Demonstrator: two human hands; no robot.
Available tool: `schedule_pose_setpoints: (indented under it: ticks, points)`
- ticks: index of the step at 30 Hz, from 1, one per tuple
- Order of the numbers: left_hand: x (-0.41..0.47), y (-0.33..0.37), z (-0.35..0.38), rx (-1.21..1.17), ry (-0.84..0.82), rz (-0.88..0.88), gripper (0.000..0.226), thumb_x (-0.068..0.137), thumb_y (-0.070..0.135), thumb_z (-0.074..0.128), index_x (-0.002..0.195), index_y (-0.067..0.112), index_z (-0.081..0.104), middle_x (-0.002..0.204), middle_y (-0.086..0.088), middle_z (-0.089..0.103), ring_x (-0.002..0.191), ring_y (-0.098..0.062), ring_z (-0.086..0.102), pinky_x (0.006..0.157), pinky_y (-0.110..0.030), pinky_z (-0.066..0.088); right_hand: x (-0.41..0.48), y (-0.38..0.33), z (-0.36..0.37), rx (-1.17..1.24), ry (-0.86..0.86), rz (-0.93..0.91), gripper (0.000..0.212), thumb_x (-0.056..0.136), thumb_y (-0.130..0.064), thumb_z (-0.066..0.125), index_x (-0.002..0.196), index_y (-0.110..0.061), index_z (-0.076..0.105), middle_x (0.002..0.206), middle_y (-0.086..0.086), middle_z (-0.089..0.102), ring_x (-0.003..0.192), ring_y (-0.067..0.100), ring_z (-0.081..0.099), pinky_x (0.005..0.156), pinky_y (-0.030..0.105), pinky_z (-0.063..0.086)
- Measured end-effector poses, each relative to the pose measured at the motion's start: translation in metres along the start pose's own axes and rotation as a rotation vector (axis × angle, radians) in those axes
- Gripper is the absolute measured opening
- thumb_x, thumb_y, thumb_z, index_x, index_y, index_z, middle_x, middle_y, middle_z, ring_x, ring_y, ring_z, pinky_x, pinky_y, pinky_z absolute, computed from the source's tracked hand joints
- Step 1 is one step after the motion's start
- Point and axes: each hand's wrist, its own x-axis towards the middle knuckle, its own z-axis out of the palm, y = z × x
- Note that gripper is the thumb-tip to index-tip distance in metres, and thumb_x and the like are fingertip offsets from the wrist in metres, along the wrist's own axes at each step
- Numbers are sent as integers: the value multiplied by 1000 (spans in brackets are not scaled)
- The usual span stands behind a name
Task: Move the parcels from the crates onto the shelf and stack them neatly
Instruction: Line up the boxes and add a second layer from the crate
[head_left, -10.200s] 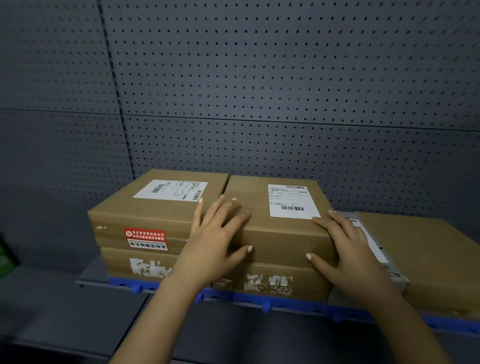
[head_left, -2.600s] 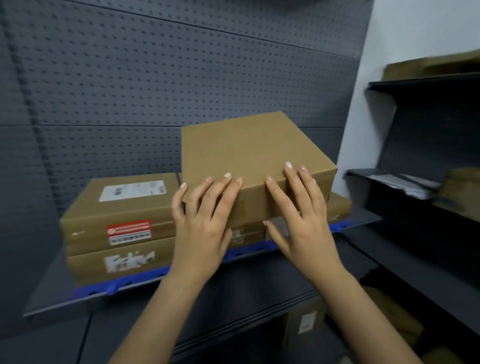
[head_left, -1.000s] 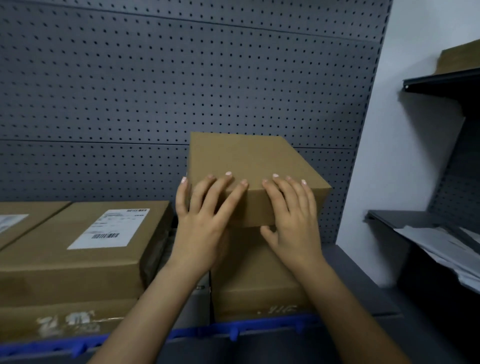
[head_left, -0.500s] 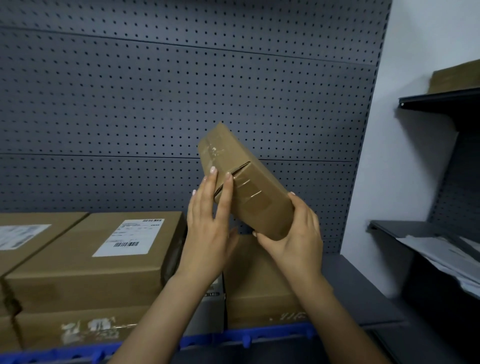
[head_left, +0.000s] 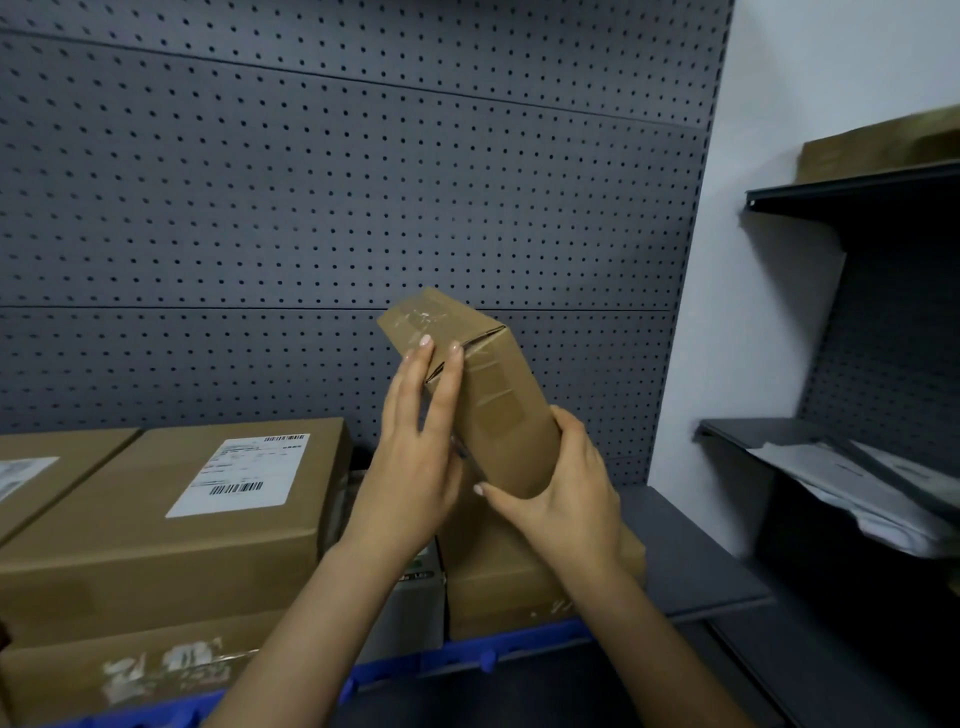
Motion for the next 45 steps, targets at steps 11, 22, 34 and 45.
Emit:
schedule_pose_setpoints:
  ticks: [11,22,34,45]
  points:
    - [-9,-6,7,-25,-73,-17,99,85,-3,60,153,28,-6,162,-7,0,147,-24,7,114,-44,24,-5,7,3,-20,-36,50,107,59,-64,79,143,-25,26,139,-5,43,128,16,40,98,38,42]
    - [1,-2,16,-89,-164,64,83,85,17,36,152,24,-12,161,-4,-10,148,-16,-4,117,-36,10,17,-5,-13,94,-28,-107,121,66,-55,80,148,-46,-9,153,-7,21,140,14,25,106,46,39]
    - [-10,-2,52,-90,-269,-4,76,89,18,35,152,22,-7,161,7,-2,147,-6,-5,119,-33,11,50,20,-36,102,17,-117,106,71,-57,75,146,-51,0,151,-6,14,137,15,26,96,28,32]
    - [-22,25,88,-121,-289,-28,67,98,51,32,149,36,-9,156,21,-5,143,5,-8,117,-21,2,60,37,-44,286,199,16,91,68,-45,83,141,-38,30,129,-5,36,97,-25,36,75,-9,27]
